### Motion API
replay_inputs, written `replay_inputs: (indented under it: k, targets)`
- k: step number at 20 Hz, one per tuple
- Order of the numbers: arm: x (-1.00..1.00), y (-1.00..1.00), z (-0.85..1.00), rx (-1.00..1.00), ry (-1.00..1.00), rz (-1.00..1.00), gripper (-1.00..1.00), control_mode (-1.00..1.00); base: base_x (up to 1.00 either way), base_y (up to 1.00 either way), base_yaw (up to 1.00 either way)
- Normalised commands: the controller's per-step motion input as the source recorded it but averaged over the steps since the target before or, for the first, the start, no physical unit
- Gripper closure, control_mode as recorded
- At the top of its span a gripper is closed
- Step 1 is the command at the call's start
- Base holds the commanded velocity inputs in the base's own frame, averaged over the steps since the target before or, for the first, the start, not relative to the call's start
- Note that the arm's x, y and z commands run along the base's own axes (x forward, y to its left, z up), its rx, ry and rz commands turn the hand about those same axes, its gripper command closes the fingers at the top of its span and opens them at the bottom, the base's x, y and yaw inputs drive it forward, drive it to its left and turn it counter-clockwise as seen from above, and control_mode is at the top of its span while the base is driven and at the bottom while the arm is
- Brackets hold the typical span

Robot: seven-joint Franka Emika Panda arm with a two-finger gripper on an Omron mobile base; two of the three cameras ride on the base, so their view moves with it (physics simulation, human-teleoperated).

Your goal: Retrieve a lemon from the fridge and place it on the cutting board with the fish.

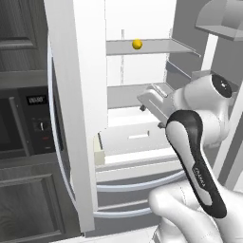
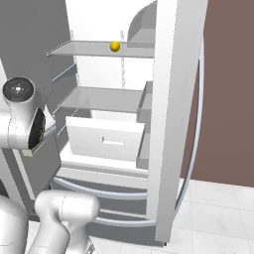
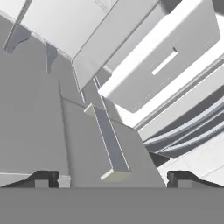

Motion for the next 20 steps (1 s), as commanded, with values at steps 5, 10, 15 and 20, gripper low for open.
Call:
replay_inputs:
  k: [5, 10, 15, 20]
  targets:
    - [0.02, -0.53, -0.26, -0.72, 0.02, 0.28, -1.00, -1.00, 0.00, 0.00, 0.00]
    - [-0.12, -0.42, -0.14, -0.60, 0.18, 0.51, -1.00, -1.00, 0.00, 0.00, 0.00]
    - [-0.02, -0.11, 0.00, -0.23, 0.22, 0.22, -1.00, -1.00, 0.00, 0.00, 0.00]
    - [0.00, -0.10, -0.12, 0.00, -0.01, -0.01, -1.00, -1.00, 0.00, 0.00, 0.00]
